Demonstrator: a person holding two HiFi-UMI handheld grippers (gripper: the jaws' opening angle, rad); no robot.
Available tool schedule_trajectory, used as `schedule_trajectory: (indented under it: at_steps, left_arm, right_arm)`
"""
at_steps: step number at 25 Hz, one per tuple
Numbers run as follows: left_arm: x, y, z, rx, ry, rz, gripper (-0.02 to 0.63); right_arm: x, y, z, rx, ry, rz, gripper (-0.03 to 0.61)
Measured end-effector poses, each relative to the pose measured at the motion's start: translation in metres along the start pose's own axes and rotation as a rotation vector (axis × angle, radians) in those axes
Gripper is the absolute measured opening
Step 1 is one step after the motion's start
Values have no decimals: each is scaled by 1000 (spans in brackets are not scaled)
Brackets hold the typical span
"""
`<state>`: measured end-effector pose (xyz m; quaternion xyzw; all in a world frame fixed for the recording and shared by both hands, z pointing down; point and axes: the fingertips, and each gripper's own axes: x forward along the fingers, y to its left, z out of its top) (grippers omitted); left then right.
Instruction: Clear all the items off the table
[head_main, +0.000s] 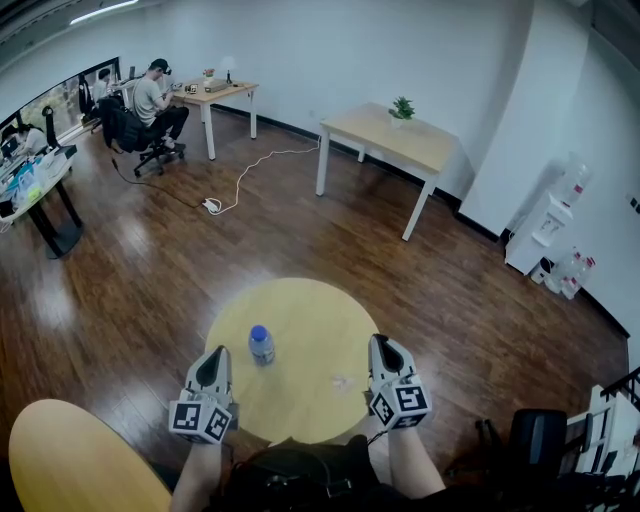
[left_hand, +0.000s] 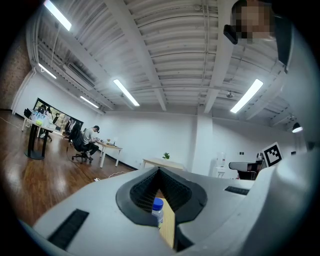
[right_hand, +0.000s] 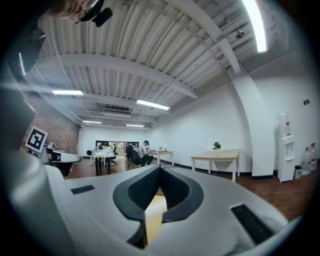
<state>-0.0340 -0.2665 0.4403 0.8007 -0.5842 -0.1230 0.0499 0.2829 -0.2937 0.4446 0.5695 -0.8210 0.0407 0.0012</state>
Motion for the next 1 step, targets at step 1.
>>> schedule_trajectory:
  at_steps: [1]
  left_arm:
    - [1,0,0,-1,1,-1,0]
  right_arm:
    - [0,0,0,1,0,-2,2]
